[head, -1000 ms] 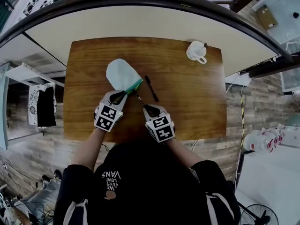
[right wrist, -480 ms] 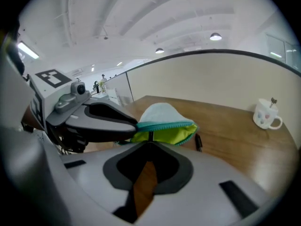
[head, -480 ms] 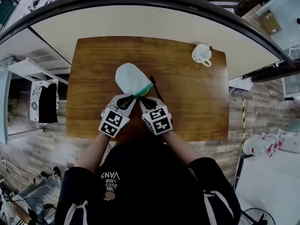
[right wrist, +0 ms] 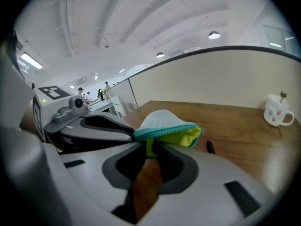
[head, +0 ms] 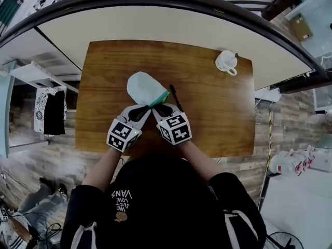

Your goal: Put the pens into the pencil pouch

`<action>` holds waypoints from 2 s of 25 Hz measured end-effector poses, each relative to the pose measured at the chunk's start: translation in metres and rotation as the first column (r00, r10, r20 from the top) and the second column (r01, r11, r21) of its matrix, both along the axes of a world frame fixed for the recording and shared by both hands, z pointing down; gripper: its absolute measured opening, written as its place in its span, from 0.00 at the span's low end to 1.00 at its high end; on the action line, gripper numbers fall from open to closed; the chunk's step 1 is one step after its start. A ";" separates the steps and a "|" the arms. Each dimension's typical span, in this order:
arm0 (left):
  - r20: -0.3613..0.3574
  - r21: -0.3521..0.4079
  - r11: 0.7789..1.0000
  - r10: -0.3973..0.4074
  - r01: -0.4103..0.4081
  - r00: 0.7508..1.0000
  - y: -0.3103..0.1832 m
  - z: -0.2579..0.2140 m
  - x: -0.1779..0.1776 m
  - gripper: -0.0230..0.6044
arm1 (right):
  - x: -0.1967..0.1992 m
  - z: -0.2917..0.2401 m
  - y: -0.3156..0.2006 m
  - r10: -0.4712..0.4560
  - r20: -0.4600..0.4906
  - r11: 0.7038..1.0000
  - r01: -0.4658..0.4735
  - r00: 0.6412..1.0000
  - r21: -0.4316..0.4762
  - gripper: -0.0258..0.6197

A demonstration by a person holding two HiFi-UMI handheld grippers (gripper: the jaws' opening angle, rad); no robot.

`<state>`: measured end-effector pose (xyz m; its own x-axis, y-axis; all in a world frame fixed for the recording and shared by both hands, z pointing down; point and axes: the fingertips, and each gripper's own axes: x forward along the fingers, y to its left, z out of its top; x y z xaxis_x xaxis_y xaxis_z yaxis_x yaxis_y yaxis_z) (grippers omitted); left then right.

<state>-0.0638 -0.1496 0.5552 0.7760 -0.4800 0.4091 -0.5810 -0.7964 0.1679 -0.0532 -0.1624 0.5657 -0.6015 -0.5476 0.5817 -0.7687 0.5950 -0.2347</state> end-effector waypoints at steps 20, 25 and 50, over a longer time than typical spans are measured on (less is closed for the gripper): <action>0.025 -0.052 0.996 -0.071 0.073 0.997 -0.004 0.010 -0.003 0.11 | 0.129 0.062 0.009 0.295 -0.191 0.950 -0.309 0.936 -0.045 0.18; 0.032 -0.058 0.994 -0.092 0.093 0.995 -0.003 0.008 -0.006 0.11 | 0.129 0.078 0.011 0.267 -0.224 0.953 -0.291 0.937 -0.081 0.18; 0.072 -0.054 0.994 -0.095 0.099 0.993 -0.011 0.015 0.006 0.11 | 0.121 0.024 0.062 0.179 -0.125 0.983 -0.183 0.976 -0.021 0.14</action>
<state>-0.0578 -0.1607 0.5703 0.6956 -0.5260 0.4893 -0.6670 -0.7259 0.1679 0.0679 -0.0999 0.5893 -0.4178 -0.6207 0.6635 -0.8869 0.4372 -0.1495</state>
